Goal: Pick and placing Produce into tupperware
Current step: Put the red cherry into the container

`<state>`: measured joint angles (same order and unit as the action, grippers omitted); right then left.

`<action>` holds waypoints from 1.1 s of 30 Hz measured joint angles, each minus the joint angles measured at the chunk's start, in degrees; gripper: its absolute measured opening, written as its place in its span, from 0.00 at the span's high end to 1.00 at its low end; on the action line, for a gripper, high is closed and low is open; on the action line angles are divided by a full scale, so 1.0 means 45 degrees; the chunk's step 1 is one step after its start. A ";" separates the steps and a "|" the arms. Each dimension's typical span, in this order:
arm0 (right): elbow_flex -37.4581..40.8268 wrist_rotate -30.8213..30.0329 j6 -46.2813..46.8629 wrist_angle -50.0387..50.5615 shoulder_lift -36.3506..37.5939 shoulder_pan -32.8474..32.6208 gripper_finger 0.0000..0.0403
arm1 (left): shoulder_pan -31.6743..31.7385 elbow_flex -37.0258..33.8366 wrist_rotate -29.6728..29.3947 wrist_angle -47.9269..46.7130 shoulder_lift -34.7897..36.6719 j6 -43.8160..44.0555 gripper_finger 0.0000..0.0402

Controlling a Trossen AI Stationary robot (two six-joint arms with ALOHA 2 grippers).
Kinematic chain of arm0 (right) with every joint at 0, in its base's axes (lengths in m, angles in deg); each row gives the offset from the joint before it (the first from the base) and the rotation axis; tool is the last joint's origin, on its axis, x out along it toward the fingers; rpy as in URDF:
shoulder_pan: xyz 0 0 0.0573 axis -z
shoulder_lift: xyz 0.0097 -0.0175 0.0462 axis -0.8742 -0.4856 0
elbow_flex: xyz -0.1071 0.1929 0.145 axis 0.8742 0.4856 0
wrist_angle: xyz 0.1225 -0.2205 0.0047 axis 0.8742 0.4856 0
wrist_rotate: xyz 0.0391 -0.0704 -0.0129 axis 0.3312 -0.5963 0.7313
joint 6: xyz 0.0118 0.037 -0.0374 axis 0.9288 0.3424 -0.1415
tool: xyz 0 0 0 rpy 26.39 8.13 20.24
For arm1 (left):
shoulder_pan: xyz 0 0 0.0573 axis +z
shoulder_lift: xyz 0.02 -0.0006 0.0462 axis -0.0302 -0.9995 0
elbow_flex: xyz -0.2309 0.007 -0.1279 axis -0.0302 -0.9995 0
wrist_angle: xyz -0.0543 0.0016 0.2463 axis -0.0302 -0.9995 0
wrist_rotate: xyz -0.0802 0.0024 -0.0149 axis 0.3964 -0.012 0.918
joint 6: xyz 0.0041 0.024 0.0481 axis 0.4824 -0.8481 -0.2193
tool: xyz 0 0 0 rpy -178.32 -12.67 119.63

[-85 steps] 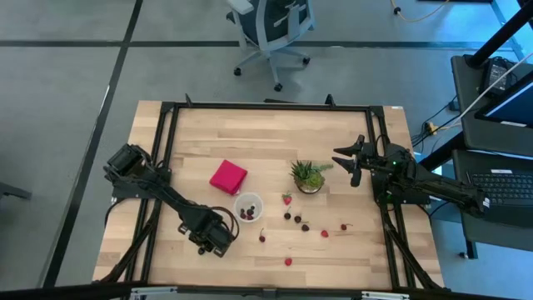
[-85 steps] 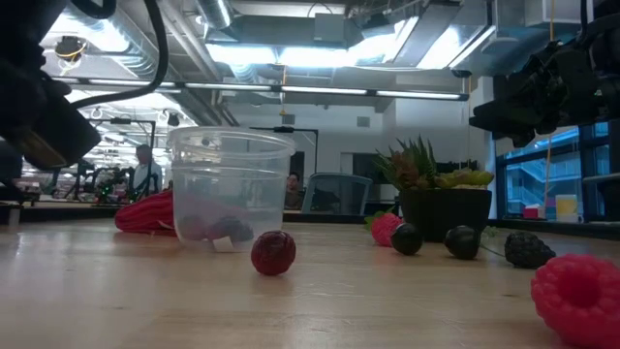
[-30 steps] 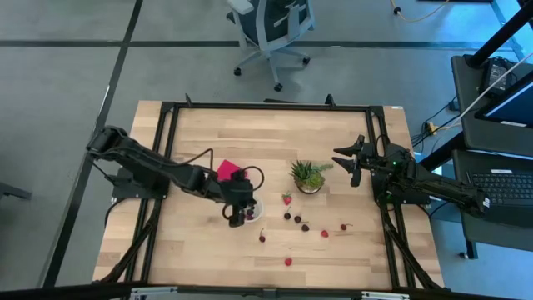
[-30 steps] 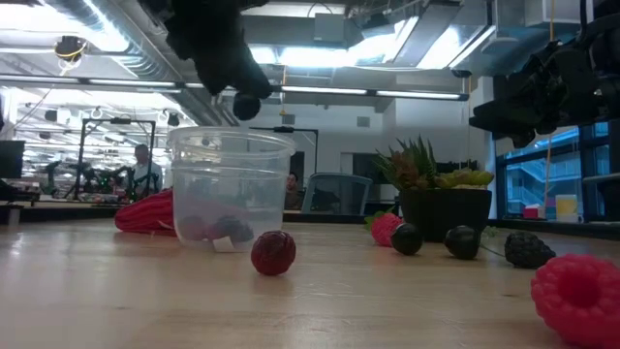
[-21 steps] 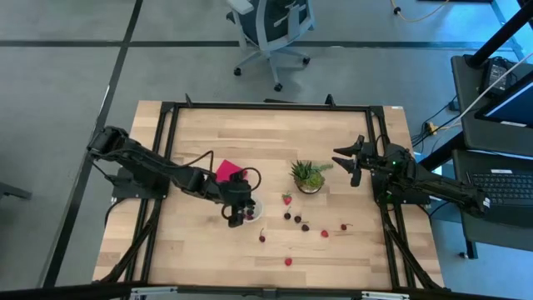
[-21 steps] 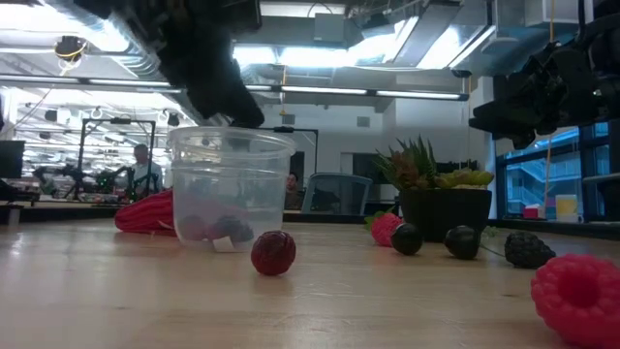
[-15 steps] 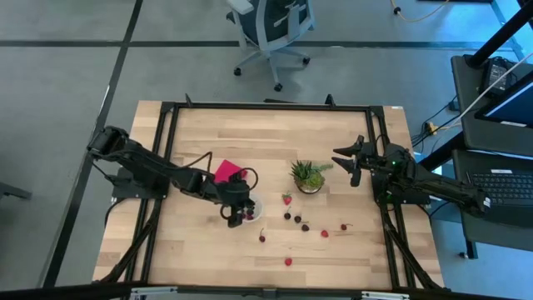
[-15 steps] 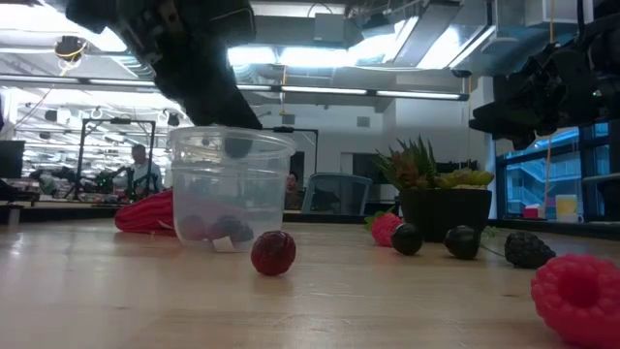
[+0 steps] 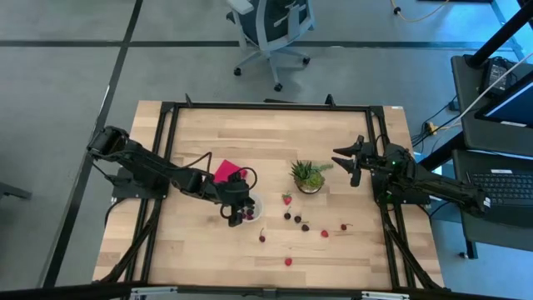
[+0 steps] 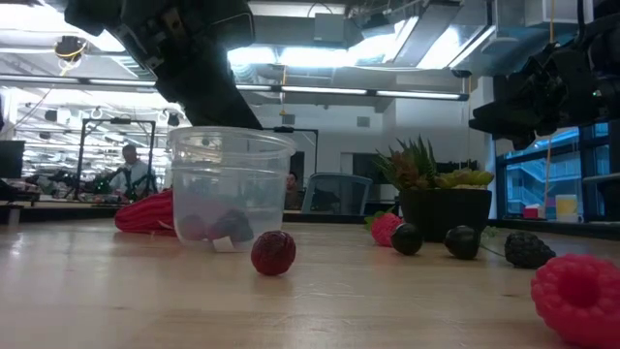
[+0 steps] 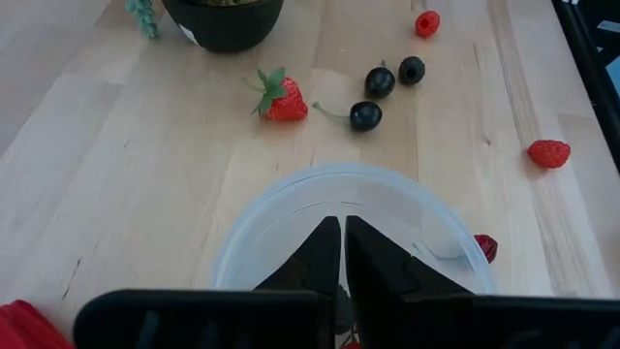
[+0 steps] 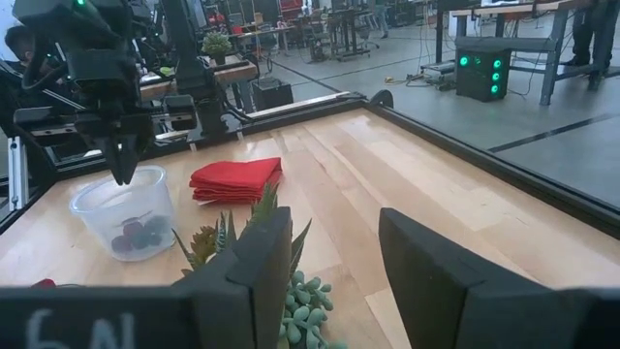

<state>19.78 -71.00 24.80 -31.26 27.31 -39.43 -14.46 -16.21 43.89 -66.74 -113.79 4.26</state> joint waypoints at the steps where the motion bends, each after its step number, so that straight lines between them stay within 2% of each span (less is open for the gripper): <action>1: 0.0002 -0.0003 0.0000 -0.0002 0.0000 0.0004 0.60 | 0.0000 0.0000 -0.0005 -0.0001 0.0004 -0.0001 0.96; 12: 0.0000 -0.0005 -0.0005 0.0000 0.0000 0.0001 0.60 | -0.0005 0.0176 0.0155 0.0087 0.0004 -0.0373 0.94; 15: 0.0000 -0.0005 -0.0005 -0.0004 0.0000 -0.0001 0.60 | -0.0005 0.0668 0.0849 0.0130 0.0009 -0.1317 0.87; 20: 0.0000 -0.0005 -0.0005 -0.0005 0.0000 -0.0001 0.60 | -0.0010 0.1509 0.2042 0.0143 0.0019 -0.3039 0.69; 25: 0.0002 -0.0005 -0.0005 -0.0001 0.0005 0.0001 0.60 | -0.0019 0.1983 0.2306 0.0155 0.0019 -0.4337 0.53; 29: 0.0000 -0.0005 0.0005 -0.0005 0.0005 0.0004 0.60 | -0.0022 0.2425 0.2346 0.0250 0.0019 -0.4307 0.49; 33: 0.0000 -0.0005 0.0010 -0.0002 0.0005 0.0002 0.60 | -0.0107 0.2795 0.2977 0.0165 0.0018 -0.5445 0.49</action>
<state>19.78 -71.02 24.85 -31.27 27.34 -39.42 -14.94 -3.63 57.28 -65.99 -113.71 -20.24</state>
